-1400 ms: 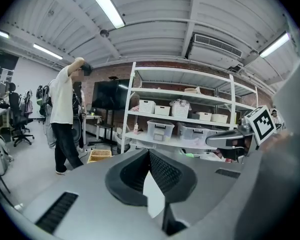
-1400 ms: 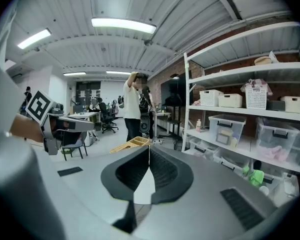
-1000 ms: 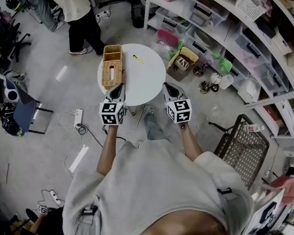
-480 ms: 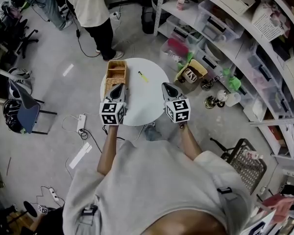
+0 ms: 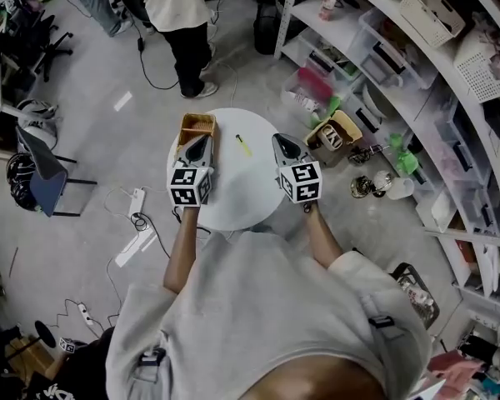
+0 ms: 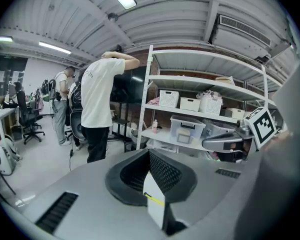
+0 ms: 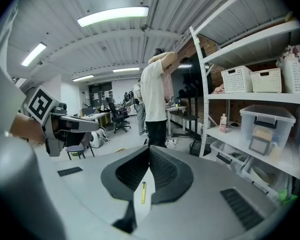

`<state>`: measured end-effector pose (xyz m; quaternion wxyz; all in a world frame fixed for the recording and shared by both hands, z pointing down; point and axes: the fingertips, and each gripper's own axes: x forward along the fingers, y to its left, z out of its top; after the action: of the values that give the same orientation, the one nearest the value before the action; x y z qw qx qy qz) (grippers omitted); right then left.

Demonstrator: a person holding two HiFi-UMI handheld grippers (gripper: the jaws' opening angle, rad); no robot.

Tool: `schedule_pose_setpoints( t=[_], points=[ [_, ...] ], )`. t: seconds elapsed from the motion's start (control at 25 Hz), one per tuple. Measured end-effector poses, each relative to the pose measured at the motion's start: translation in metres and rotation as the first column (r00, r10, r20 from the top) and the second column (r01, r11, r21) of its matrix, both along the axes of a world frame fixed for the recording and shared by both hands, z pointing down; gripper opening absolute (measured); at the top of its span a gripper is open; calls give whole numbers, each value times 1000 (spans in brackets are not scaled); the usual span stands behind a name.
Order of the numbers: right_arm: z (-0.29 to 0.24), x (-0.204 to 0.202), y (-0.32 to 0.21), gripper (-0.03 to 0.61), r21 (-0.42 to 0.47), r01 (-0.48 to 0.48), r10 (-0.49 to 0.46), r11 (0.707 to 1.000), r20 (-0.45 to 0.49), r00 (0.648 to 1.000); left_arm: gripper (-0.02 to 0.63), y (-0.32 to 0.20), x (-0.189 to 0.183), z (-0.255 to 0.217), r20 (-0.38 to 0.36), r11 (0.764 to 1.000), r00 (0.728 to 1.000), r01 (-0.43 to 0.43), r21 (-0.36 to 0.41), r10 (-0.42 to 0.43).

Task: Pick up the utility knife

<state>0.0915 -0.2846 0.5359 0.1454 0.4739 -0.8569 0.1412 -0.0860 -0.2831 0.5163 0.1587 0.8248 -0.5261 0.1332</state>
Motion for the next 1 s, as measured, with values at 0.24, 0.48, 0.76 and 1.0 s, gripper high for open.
schedule_pose_setpoints(
  t=[0.24, 0.48, 0.76, 1.0],
  points=[
    [21, -7, -18, 32, -45, 24, -24, 999, 6, 1000, 20, -15, -3, 16, 9, 999, 1000, 14, -38, -14],
    [46, -18, -19, 32, -99, 40, -40, 994, 1, 999, 20, -16, -11, 37, -2, 996, 1000, 23, -86, -24],
    [73, -29, -7, 31, -164, 26, -30, 986, -22, 999, 20, -11, -13, 63, -20, 990, 1000, -5, -138, 3],
    [91, -38, 4, 31, -210, -11, 3, 978, -40, 999, 20, -7, -16, 85, -42, 982, 999, -40, -184, 33]
  ],
)
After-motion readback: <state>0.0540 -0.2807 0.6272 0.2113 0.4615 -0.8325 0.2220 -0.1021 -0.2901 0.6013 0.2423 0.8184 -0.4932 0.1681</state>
